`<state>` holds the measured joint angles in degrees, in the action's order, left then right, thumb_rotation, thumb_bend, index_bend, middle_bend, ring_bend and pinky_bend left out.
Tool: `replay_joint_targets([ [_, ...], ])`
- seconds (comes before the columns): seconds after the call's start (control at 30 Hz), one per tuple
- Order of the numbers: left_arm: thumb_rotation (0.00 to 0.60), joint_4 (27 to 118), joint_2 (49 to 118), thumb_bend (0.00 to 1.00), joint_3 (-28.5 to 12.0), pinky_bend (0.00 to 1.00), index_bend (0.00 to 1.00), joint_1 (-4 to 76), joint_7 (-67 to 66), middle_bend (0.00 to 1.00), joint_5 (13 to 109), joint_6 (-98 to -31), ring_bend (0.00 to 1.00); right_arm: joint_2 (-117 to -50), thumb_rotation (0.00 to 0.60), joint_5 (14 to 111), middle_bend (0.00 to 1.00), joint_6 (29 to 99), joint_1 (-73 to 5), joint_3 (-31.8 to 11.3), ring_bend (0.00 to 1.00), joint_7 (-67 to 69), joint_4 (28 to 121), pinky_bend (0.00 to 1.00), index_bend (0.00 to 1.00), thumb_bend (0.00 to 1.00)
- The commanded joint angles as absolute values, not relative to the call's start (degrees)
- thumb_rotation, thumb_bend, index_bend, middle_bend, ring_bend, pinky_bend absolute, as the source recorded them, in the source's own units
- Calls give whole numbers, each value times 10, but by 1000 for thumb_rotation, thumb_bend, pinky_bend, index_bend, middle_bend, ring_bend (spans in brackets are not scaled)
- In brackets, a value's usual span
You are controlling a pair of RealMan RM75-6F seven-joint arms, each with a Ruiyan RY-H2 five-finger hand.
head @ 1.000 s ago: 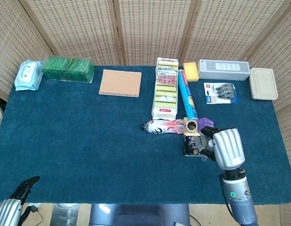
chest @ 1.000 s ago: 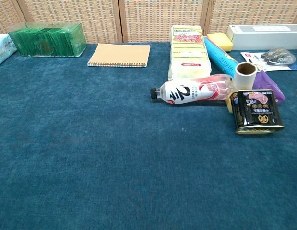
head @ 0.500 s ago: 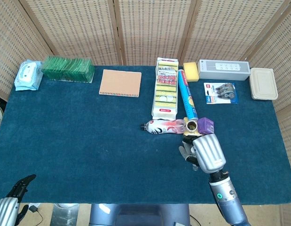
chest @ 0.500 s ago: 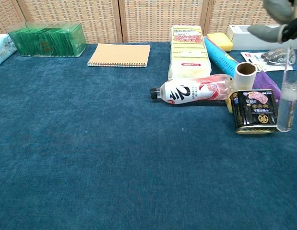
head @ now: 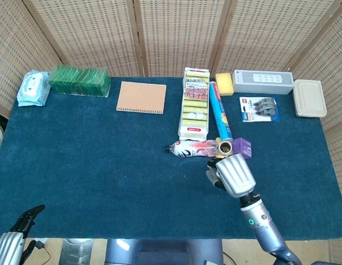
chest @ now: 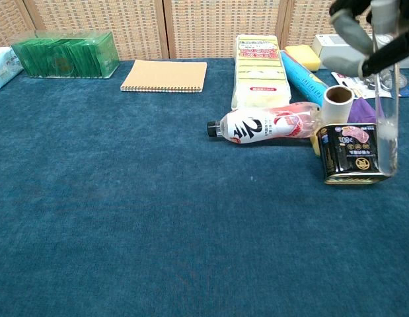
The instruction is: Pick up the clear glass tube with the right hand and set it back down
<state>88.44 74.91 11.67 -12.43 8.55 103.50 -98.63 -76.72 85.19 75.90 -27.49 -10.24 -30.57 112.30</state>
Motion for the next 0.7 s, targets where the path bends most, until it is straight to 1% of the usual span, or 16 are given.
replay_joint_targets([
  [0.03, 600, 884, 750, 200, 114, 348, 114, -123, 87, 171, 1027, -981, 157, -768, 600, 812, 977, 762, -278, -120, 1000, -275, 1115, 1000, 811, 394],
  [0.07, 600, 887, 748, 200, 111, 348, 114, -121, 87, 171, 1020, -976, 157, -760, 600, 858, 978, 756, -273, -84, 1000, -285, 1122, 1000, 811, 394],
  [0.1, 600, 889, 747, 200, 109, 348, 114, -119, 85, 171, 1017, -973, 157, -754, 600, 890, 978, 754, -269, -61, 1000, -293, 1126, 1000, 811, 393],
  [0.17, 600, 894, 746, 200, 106, 348, 114, -118, 77, 171, 1017, -972, 156, -750, 600, 912, 978, 757, -266, -53, 1000, -293, 1128, 1000, 810, 392],
  [0.2, 600, 896, 747, 200, 107, 349, 113, -119, 73, 172, 1021, -975, 157, -752, 600, 904, 978, 762, -268, -65, 1000, -292, 1128, 1000, 811, 392],
  [0.3, 600, 893, 750, 201, 122, 349, 113, -124, 72, 172, 1046, -986, 157, -776, 600, 790, 980, 777, -290, -168, 1000, -287, 1100, 1000, 811, 392],
  [0.33, 600, 889, 750, 201, 125, 349, 114, -125, 72, 171, 1048, -985, 157, -784, 600, 753, 982, 779, -295, -190, 1000, -293, 1097, 1000, 811, 393],
  [0.37, 600, 886, 750, 200, 125, 349, 113, -126, 75, 171, 1045, -984, 157, -787, 600, 744, 983, 779, -297, -190, 1000, -300, 1109, 1000, 811, 394],
  [0.4, 600, 885, 751, 200, 125, 349, 113, -126, 76, 171, 1043, -984, 157, -786, 600, 750, 983, 781, -294, -184, 1000, -301, 1116, 1000, 811, 395],
  [0.43, 600, 884, 751, 201, 121, 349, 113, -125, 82, 171, 1033, -980, 157, -781, 600, 790, 983, 777, -287, -147, 1000, -305, 1138, 1000, 811, 395],
  [0.47, 600, 886, 750, 200, 116, 349, 113, -122, 86, 171, 1021, -973, 157, -766, 600, 852, 983, 774, -274, -96, 1000, -314, 1155, 1000, 811, 395],
  [0.5, 600, 888, 749, 201, 112, 349, 114, -120, 85, 171, 1016, -970, 157, -757, 600, 886, 983, 773, -267, -72, 1000, -314, 1161, 1000, 811, 395],
  [0.53, 600, 890, 748, 201, 108, 349, 114, -119, 80, 171, 1013, -969, 157, -749, 600, 917, 983, 771, -264, -52, 1000, -314, 1164, 1000, 811, 394],
  [0.57, 600, 894, 749, 201, 106, 350, 114, -118, 72, 171, 1017, -973, 157, -740, 600, 934, 983, 774, -262, -48, 1000, -310, 1164, 1000, 811, 393],
  [0.6, 600, 896, 749, 201, 108, 351, 114, -119, 70, 171, 1024, -978, 157, -737, 600, 926, 983, 778, -263, -61, 1000, -305, 1162, 1000, 811, 393],
  [0.7, 600, 890, 750, 201, 123, 351, 113, -125, 76, 171, 1049, -990, 157, -744, 600, 818, 985, 778, -288, -151, 1000, -288, 1138, 1000, 812, 393],
])
